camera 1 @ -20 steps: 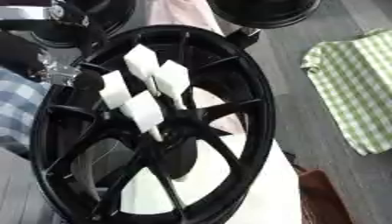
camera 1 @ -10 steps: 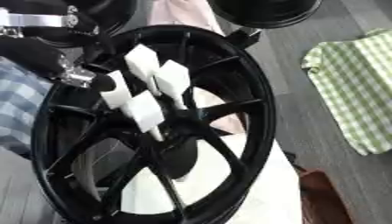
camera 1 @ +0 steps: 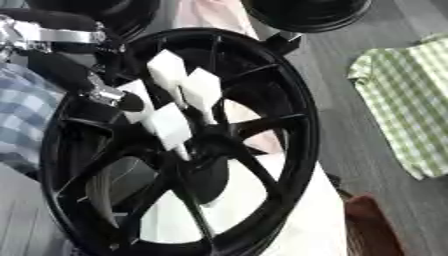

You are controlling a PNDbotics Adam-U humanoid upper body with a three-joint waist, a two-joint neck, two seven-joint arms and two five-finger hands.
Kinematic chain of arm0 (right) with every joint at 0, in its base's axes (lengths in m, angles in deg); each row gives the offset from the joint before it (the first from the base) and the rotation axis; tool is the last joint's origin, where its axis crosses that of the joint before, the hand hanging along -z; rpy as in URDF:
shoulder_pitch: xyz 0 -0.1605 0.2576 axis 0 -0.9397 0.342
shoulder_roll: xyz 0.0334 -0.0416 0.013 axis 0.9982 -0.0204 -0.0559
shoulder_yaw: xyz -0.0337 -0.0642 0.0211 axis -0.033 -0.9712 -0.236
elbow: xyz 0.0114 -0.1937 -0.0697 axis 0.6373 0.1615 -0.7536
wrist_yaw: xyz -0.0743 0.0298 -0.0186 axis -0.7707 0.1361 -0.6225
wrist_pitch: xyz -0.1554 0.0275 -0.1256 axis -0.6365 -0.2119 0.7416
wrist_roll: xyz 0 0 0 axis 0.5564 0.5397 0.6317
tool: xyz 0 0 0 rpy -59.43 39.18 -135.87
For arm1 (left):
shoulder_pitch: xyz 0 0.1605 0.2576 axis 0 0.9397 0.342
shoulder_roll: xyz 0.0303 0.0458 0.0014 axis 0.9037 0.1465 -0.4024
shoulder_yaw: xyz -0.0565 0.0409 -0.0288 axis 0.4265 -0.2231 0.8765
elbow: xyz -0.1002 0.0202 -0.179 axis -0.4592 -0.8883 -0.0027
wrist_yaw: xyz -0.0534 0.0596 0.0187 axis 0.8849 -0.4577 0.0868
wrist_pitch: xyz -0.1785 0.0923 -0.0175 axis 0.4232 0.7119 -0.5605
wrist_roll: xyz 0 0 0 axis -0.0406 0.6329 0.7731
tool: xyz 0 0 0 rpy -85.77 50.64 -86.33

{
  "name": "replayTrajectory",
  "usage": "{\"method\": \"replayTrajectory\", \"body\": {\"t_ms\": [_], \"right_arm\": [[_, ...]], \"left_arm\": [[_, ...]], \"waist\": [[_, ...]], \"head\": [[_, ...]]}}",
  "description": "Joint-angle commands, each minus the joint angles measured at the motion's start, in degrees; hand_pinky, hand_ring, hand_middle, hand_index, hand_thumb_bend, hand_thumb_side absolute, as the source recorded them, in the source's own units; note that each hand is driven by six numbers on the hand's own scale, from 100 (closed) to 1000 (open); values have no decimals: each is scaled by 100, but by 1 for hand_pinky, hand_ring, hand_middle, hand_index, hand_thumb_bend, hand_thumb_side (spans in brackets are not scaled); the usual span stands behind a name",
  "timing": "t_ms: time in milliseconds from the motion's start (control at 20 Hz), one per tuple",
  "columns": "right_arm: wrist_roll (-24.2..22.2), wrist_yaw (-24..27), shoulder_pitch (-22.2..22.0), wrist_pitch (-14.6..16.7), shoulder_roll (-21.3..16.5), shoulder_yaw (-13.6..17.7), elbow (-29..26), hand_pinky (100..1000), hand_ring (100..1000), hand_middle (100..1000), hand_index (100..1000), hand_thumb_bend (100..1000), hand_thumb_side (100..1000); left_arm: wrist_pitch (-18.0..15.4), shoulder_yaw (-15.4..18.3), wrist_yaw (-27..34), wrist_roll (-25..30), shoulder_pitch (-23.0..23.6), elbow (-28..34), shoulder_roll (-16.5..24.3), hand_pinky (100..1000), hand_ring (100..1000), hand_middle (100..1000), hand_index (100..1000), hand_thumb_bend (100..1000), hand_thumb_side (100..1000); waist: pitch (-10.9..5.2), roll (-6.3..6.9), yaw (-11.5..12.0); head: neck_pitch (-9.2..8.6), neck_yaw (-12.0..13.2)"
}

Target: Pull the pin out of the wheel hub.

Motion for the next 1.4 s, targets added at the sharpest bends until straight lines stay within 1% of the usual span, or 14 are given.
{"method": "replayTrajectory", "body": {"t_ms": [50,300,550,700,800,850,900,1100,1150,1350,1400], "right_arm": [[0,-8,17,-4,-155,25,-117,463,635,502,653,298,399],[-5,-6,20,-8,-150,20,-113,463,635,502,653,299,399],[-16,-4,29,-12,-145,14,-111,463,635,502,653,298,399],[-19,-2,34,-13,-140,11,-113,463,635,502,653,298,400],[-20,-4,34,-14,-138,8,-115,463,635,502,653,298,399],[-20,-7,34,-14,-138,7,-115,463,635,502,653,298,400],[-19,-8,33,-14,-137,6,-116,463,635,502,653,298,400],[-18,-5,32,-16,-139,8,-115,463,636,502,653,298,400],[-18,-4,31,-16,-140,8,-116,463,635,502,653,298,400],[-17,-4,26,-14,-145,9,-116,463,635,502,653,297,401],[-17,-4,24,-13,-146,10,-116,463,636,502,653,297,401]], "left_arm": [[-51,21,-86,58,-124,-37,67,810,696,512,800,654,773],[-129,-10,-124,140,-152,-123,-13,809,695,515,801,638,782],[-142,-34,-142,204,-178,-216,-103,807,692,513,801,622,773],[-149,-47,-165,243,-187,-259,-144,803,689,510,798,591,735],[-154,-52,-173,276,-189,-279,-163,799,683,506,794,531,681],[-152,-51,-173,298,-189,-283,-169,794,679,503,790,486,639],[-147,-51,-174,321,-190,-283,-173,791,676,501,787,469,607],[-143,-47,-192,408,-181,-262,-162,780,664,494,781,463,577],[-147,-42,-196,422,-173,-255,-151,779,661,492,780,463,581],[-137,-18,-183,463,-142,-228,-114,765,643,480,764,400,559],[-125,-16,-179,478,-139,-221,-108,764,642,479,763,396,553]], "waist": [[-75,-55,-5],[-78,-62,-6],[-81,-66,-16],[-78,-69,-23],[-75,-70,-24],[-75,-71,-23],[-75,-71,-23],[-78,-70,-22],[-79,-69,-21],[-80,-67,-17],[-81,-67,-16]], "head": [[-8,60],[-17,115],[-24,150],[-23,163],[-21,169],[-20,174],[-20,179],[-15,191],[-15,193],[-13,197],[-9,200]]}}
